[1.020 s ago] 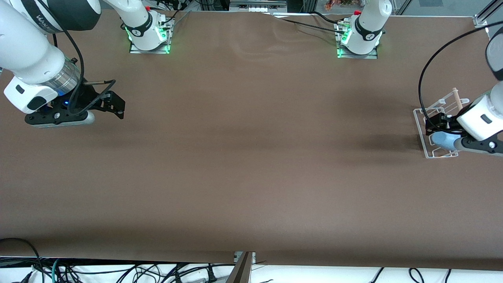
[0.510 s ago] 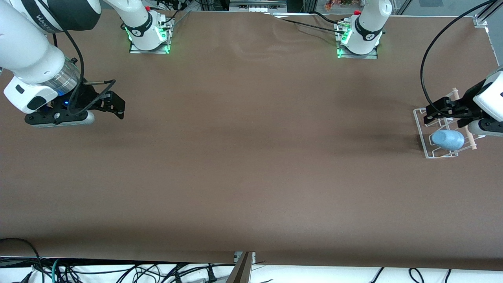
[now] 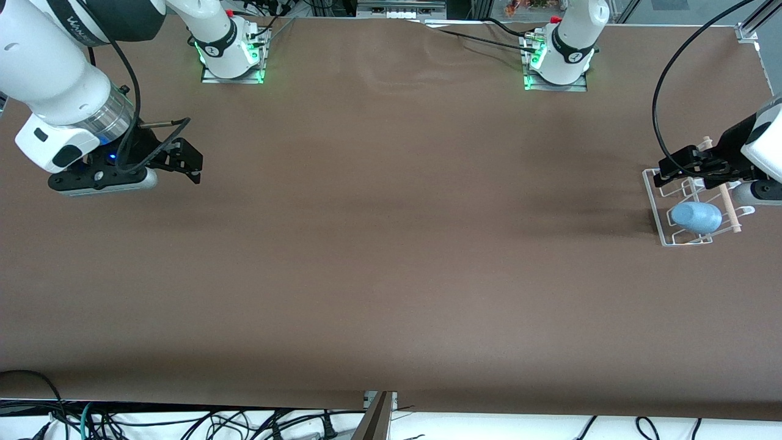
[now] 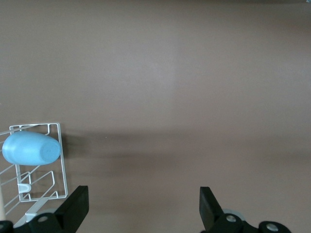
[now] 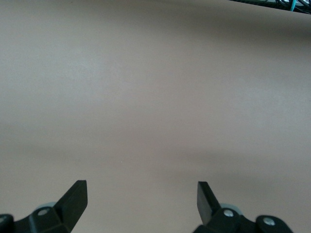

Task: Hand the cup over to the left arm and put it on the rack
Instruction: 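Open the left gripper and lift it away from the rack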

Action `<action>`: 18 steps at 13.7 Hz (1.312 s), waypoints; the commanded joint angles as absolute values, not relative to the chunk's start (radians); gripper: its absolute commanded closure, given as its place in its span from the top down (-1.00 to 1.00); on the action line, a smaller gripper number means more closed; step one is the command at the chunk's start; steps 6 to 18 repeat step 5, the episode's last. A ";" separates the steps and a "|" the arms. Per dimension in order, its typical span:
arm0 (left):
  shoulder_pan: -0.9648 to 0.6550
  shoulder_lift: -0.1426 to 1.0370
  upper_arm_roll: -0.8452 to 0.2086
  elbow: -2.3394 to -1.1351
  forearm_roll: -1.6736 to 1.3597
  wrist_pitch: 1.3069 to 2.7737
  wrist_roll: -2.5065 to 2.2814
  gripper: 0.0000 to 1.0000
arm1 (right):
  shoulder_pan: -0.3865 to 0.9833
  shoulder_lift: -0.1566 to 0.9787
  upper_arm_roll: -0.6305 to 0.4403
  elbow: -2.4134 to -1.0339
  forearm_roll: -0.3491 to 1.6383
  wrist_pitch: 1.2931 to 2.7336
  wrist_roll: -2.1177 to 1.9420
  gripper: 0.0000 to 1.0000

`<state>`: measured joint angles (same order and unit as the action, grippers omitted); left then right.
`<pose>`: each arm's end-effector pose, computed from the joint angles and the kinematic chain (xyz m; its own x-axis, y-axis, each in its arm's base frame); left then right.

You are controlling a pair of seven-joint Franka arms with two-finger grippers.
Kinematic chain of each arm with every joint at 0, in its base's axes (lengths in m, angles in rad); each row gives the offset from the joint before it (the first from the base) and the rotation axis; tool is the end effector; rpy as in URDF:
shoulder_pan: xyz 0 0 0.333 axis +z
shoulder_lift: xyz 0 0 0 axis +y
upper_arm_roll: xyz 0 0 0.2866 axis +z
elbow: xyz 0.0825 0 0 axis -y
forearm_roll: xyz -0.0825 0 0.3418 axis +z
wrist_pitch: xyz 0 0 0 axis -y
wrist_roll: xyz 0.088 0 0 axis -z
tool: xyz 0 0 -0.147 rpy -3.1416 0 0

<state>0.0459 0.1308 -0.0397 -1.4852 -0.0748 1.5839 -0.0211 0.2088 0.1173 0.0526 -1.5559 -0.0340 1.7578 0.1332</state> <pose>0.5476 -0.0063 0.5241 0.9990 0.0284 -0.0337 0.0310 -0.9964 0.0791 0.5463 0.1403 0.5162 0.9873 0.1323 0.0875 0.1314 -0.9912 0.0162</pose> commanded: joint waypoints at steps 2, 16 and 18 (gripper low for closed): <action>0.032 0.184 -0.041 -1.385 -0.012 1.506 -0.037 1.00 | 0.224 0.123 0.051 -1.540 -0.044 1.761 0.130 0.99; 0.032 0.187 -0.040 -1.385 -0.012 1.506 -0.037 1.00 | 0.225 0.123 0.051 -1.537 -0.044 1.761 0.130 1.00; 0.032 0.187 -0.040 -1.385 -0.012 1.506 -0.037 1.00 | 0.225 0.123 0.051 -1.537 -0.044 1.761 0.130 1.00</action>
